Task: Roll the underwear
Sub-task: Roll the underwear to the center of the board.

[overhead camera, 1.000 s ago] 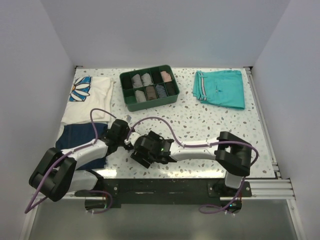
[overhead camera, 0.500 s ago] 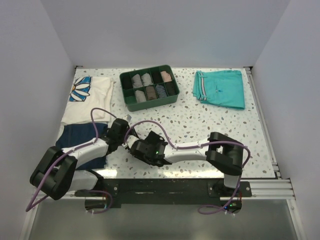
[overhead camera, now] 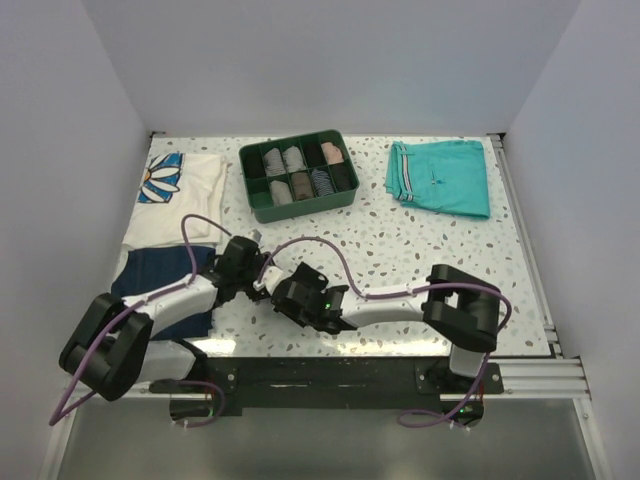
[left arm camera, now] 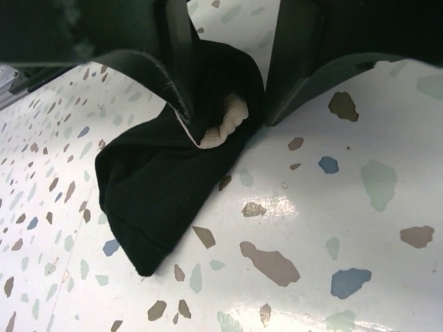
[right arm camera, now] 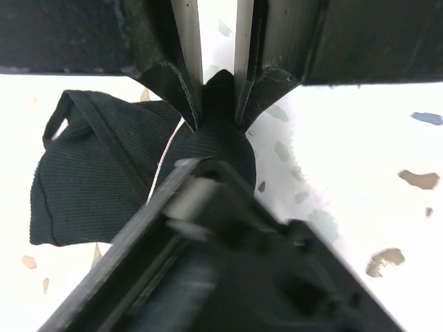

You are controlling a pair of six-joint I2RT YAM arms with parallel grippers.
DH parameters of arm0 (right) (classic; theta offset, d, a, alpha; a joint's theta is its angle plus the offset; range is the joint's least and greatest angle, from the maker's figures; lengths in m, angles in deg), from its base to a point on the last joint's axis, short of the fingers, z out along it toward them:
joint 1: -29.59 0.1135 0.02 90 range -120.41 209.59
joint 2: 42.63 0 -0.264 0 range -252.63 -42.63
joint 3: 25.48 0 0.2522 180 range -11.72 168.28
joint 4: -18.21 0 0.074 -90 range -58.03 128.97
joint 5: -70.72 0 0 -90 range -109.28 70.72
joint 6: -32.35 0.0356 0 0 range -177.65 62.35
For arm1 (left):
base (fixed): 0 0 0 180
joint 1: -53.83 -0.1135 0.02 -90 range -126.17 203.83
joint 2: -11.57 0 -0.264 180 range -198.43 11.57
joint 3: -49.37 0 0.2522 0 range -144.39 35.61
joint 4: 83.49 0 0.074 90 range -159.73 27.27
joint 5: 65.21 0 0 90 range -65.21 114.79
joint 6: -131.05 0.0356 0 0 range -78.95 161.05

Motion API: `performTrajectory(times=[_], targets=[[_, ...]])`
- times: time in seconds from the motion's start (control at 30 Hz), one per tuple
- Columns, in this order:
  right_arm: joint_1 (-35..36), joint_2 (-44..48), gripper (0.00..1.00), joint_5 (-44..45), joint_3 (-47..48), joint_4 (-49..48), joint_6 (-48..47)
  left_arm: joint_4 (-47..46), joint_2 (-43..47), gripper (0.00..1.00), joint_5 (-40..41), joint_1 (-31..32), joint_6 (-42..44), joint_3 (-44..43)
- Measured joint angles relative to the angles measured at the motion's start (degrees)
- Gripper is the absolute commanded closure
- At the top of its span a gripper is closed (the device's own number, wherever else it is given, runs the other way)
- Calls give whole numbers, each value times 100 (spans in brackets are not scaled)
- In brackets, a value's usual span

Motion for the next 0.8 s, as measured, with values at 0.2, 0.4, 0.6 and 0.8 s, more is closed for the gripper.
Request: performTrajectory(times=[0.2, 0.4, 0.6, 0.8], targets=[[-382, 221, 91, -916, -356, -588, 402, 411, 271, 41, 313, -142, -9, -35], [-780, 376, 91, -1832, -651, -992, 706, 914, 767, 39, 717, -562, -24, -20], [-1154, 389, 91, -2638, -754, -1172, 951, 1117, 1447, 38, 1005, -881, -17, 33], [-1696, 271, 91, -3886, -780, -1373, 1349, 1069, 1687, 39, 909, -898, 9, 199]])
